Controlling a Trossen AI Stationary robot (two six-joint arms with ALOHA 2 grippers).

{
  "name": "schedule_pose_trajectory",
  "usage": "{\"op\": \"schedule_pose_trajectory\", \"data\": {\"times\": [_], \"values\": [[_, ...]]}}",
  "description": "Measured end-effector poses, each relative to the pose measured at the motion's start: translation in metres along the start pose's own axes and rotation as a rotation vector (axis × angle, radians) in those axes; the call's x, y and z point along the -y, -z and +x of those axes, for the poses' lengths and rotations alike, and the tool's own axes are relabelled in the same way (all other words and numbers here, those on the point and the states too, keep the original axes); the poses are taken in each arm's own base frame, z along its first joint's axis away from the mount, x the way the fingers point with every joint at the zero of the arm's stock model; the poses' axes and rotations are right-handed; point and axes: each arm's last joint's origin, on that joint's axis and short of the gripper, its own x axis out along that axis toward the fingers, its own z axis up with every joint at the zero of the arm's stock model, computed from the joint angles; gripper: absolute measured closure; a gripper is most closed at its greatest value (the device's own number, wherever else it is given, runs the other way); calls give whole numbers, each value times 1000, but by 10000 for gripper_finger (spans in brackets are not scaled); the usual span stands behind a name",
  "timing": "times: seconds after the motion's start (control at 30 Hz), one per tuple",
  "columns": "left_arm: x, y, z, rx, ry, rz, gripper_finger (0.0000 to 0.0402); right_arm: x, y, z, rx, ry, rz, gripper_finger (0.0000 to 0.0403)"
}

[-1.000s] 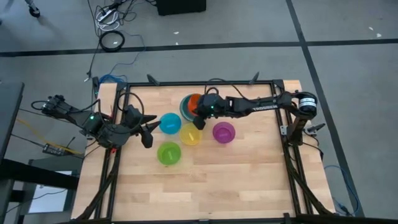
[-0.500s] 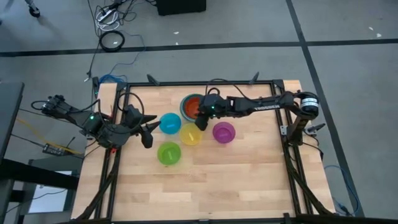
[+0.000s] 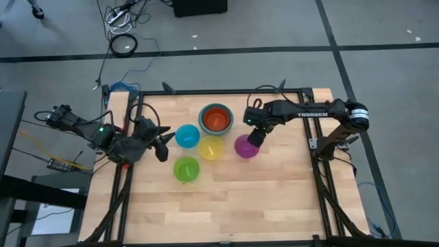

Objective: Nest bowls inside each other
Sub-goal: Stack the violet bowl on top of the orange bowl

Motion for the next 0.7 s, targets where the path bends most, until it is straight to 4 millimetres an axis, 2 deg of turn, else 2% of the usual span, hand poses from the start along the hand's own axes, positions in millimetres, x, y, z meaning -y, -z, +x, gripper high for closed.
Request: {"op": "schedule_pose_trajectory", "data": {"times": [0.2,0.7], "values": [[-7,5,0,-31,-53,-29,245,0,4,13,-30,-34,13,232],[-10,8,-1,-50,-81,-27,244,-5,13,67,21,-74,56,233]]}}
